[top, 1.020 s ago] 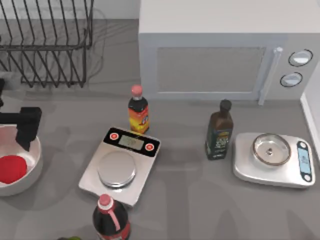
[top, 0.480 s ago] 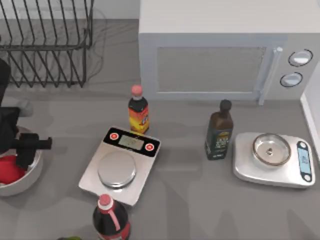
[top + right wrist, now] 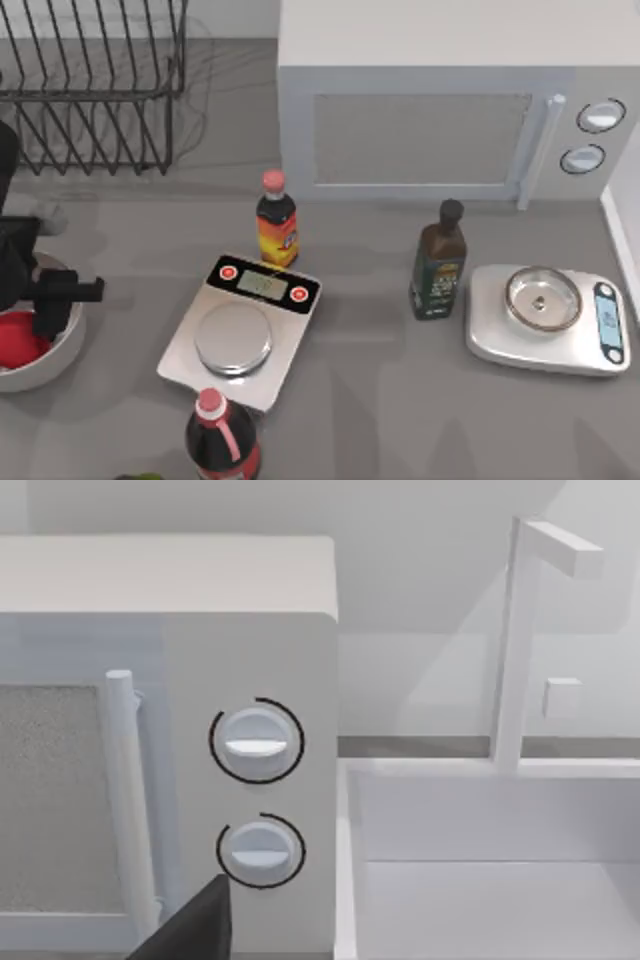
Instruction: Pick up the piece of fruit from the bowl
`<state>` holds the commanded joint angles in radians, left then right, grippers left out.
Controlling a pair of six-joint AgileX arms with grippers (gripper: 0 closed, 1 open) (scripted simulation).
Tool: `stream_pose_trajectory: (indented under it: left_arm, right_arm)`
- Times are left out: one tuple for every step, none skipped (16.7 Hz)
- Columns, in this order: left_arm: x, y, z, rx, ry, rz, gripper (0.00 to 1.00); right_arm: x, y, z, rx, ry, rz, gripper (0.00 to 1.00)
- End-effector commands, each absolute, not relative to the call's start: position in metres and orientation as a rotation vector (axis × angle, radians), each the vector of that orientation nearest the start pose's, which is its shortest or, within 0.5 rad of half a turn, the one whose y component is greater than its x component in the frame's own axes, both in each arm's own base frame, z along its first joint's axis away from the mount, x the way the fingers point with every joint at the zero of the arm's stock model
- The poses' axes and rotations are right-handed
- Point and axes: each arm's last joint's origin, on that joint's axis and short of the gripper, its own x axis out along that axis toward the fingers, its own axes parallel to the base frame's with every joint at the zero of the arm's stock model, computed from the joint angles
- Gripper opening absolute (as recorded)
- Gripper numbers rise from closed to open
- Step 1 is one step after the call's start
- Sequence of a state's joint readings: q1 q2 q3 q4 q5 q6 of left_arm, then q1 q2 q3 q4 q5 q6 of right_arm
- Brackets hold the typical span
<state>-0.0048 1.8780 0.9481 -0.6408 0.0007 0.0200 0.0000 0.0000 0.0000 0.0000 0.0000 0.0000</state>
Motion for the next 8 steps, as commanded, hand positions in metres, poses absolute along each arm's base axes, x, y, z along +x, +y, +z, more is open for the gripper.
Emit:
stream_pose_trajectory:
  left_arm:
    - [0.3,-0.0002,0.0916,0.016,1.571,-0.016,0.77]
    - [0.3,-0.0002,0.0916,0.016,1.571,-0.016,0.7]
    - [0.3,-0.0002,0.0916,0.016,1.571,-0.016,0.62]
    - [0.3,-0.0002,0.0916,0.016,1.571,-0.016,0.55]
    - [0.3,-0.0002,0.0916,0.016,1.571,-0.016,0.47]
    - [0.3,-0.0002,0.0916,0.016,1.571,-0.016,0.4]
    - [0.3,-0.0002,0.0916,0.016,1.571,-0.016,0.32]
    - [0.3,-0.0002,0.0916,0.016,1.571,-0.016,0.25]
  right_arm:
    - [0.1057,-0.0012,0.16,0.0,0.0,0.0,1.0]
    - [0.1057,-0.0012,0.16,0.0,0.0,0.0,1.0]
    - [0.1057,-0.0012,0.16,0.0,0.0,0.0,1.0]
    - [0.1057,-0.0012,0.16,0.0,0.0,0.0,1.0]
    - [0.1057,-0.0012,0.16,0.0,0.0,0.0,1.0]
    - [0.1057,-0.0012,0.16,0.0,0.0,0.0,1.0]
    - [0.1057,-0.0012,0.16,0.0,0.0,0.0,1.0]
    - [0.1057,-0.0012,0.16,0.0,0.0,0.0,1.0]
